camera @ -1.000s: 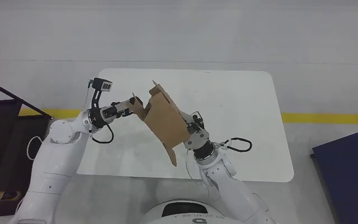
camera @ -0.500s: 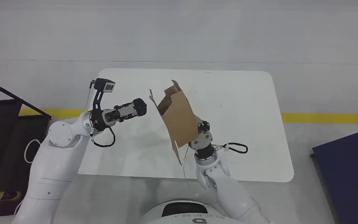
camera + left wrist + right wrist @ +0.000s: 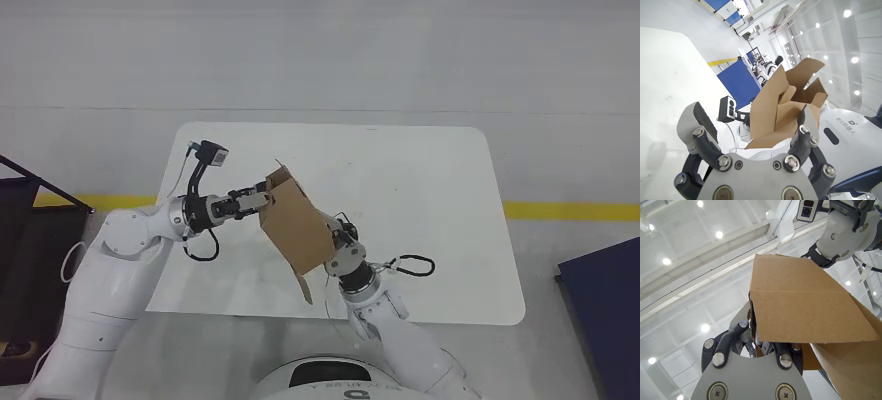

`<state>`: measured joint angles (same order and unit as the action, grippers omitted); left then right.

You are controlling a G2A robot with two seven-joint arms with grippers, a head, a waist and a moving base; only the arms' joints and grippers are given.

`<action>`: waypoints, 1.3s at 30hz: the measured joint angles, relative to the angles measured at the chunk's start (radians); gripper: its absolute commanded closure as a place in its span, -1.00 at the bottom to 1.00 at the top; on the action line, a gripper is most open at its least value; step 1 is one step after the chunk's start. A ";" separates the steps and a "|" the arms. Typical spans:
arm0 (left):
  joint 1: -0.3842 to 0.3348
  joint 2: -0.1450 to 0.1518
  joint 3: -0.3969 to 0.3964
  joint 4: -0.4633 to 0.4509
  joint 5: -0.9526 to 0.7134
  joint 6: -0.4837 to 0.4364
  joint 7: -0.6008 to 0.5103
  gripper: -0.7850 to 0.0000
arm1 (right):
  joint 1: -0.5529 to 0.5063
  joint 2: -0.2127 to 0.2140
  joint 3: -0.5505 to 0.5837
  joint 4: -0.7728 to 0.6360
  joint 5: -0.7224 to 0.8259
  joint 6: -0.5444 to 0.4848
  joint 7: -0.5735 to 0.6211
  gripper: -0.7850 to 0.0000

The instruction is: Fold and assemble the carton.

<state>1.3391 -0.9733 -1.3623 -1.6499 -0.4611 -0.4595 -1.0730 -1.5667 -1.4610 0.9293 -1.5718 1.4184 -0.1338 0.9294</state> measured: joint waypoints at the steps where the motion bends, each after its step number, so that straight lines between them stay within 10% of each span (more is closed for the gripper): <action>1: -0.001 0.000 0.002 0.001 0.011 0.002 0.004 -1.00 | -0.001 0.000 -0.001 -0.001 -0.002 0.001 0.000 1.00; 23: 0.015 0.008 -0.035 0.002 -0.007 -0.004 0.002 -1.00 | 0.011 -0.007 0.002 -0.017 -0.018 0.010 -0.023 1.00; 32: 0.068 0.021 -0.165 0.097 -0.157 -0.001 -0.023 -1.00 | 0.015 -0.003 0.011 -0.022 -0.070 0.004 -0.050 1.00; 39: 0.031 0.010 -0.092 0.202 -0.138 0.033 -0.024 -1.00 | 0.015 -0.003 0.012 -0.021 -0.070 0.005 -0.052 1.00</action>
<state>1.3699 -0.9634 -1.4545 -1.4483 -0.5992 -0.4268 -1.0966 -1.5522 -1.4641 0.9410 -1.5932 1.3481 -0.1287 0.8772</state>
